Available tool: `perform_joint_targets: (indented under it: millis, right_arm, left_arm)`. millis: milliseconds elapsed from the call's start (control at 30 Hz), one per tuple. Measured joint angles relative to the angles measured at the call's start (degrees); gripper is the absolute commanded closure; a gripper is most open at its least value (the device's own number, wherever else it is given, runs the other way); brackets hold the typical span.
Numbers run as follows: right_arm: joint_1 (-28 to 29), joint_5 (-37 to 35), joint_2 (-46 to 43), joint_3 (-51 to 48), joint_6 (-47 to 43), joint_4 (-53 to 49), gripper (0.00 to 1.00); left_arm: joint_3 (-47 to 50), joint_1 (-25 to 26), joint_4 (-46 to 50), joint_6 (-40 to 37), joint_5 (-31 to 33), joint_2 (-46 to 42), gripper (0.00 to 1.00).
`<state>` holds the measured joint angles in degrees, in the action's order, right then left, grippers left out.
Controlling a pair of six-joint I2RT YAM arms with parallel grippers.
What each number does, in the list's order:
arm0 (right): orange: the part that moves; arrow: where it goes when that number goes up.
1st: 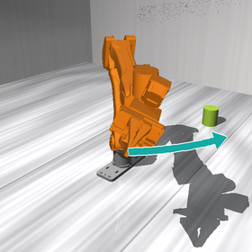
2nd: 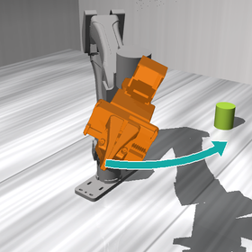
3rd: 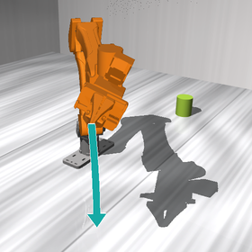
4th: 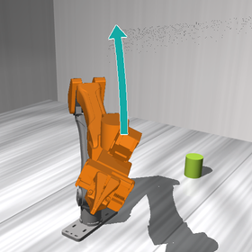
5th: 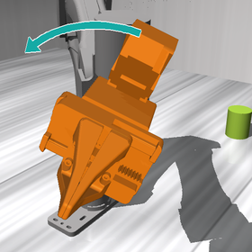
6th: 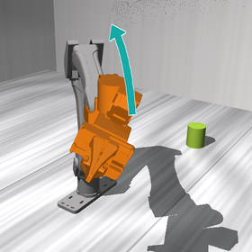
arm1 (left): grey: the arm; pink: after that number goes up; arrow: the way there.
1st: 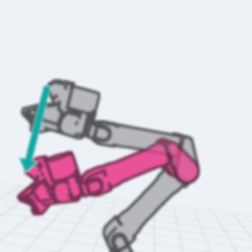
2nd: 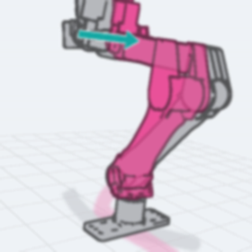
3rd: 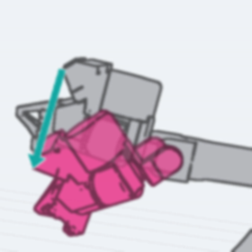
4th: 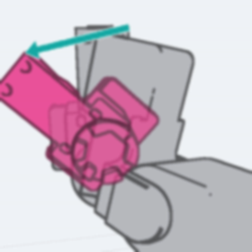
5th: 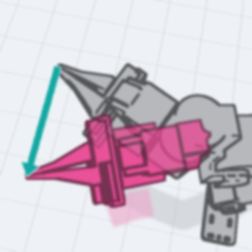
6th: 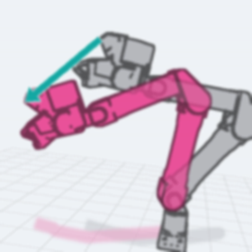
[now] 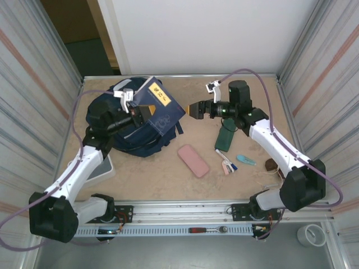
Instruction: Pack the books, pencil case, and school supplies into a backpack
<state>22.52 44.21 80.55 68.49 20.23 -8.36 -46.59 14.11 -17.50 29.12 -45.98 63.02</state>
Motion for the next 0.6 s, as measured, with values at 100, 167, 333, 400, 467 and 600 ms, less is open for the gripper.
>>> perform_joint_targets:
  millis: [100, 167, 333, 400, 467, 600]
  right_arm:
    - [0.74, 7.04, 4.0, 3.28, -2.84, 0.02, 0.02]
    - [2.16, 10.67, 6.69, 4.42, -4.15, 0.59, 0.08]
    - [6.64, 18.14, 11.13, 4.07, -4.55, 3.78, 0.59]
    - [6.71, 19.96, 11.13, 2.27, -2.71, 7.39, 0.83]
    - [6.01, 20.7, 11.06, 0.57, -0.83, 10.73, 0.98]
    - [3.43, 19.82, 10.12, -3.45, 3.41, 13.94, 1.0]
  left_arm:
    - [-0.76, 0.15, 2.03, -3.43, -4.35, -0.59, 1.0]
    - [-0.98, 0.26, 2.8, -4.42, -6.4, -0.55, 1.0]
    - [-0.98, 0.26, 1.84, -4.48, -9.84, 0.74, 1.0]
    - [-1.05, 0.26, 1.57, -4.48, -10.12, 1.79, 1.0]
    - [-1.42, 0.26, 1.75, -4.5, -9.97, 3.15, 0.8]
    - [-4.11, 0.52, 7.39, -7.63, -5.53, 6.16, 0.37]
